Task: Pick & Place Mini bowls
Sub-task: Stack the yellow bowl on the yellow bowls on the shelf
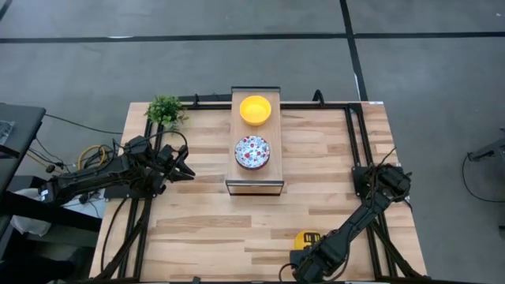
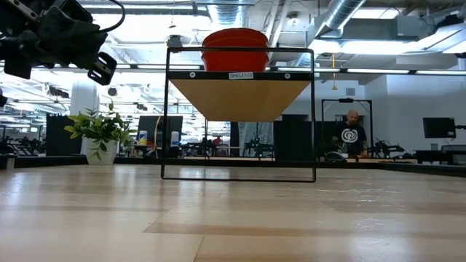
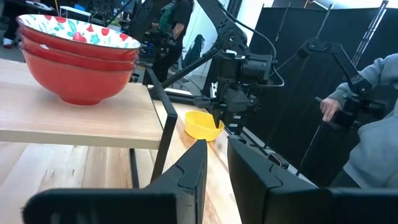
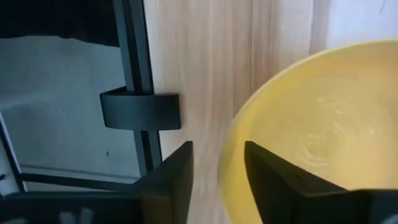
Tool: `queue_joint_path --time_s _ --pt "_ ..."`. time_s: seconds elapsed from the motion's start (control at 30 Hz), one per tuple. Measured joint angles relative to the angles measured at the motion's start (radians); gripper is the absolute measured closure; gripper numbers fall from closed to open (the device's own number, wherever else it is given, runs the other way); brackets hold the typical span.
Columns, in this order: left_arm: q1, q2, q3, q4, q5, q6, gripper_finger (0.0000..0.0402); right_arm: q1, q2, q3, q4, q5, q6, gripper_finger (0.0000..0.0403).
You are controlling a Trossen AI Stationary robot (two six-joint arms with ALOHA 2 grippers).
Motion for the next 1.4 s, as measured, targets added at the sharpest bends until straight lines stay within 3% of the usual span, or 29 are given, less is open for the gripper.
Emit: queue_joint_path --time_s 0.33,0.83,0.97,1.4 --pt "0.000 0.000 0.000 0.000 0.000 -0.008 0.0339 -0.004 0.000 0.002 -0.019 -0.025 0.015 0.0391" --pt "0.000 0.000 0.000 0.002 0.001 -0.008 0.0339 -0.088 -0.027 0.034 -0.207 -0.031 0.071 0.0402" --pt "0.000 0.004 0.000 0.003 0.002 -0.007 0.0339 -0.124 -0.082 0.059 -0.281 0.029 0.060 0.0402" --pt "0.000 0.008 0.000 0.004 0.004 -0.007 0.0339 -0.240 -0.350 0.198 -0.617 0.045 0.059 0.0402"
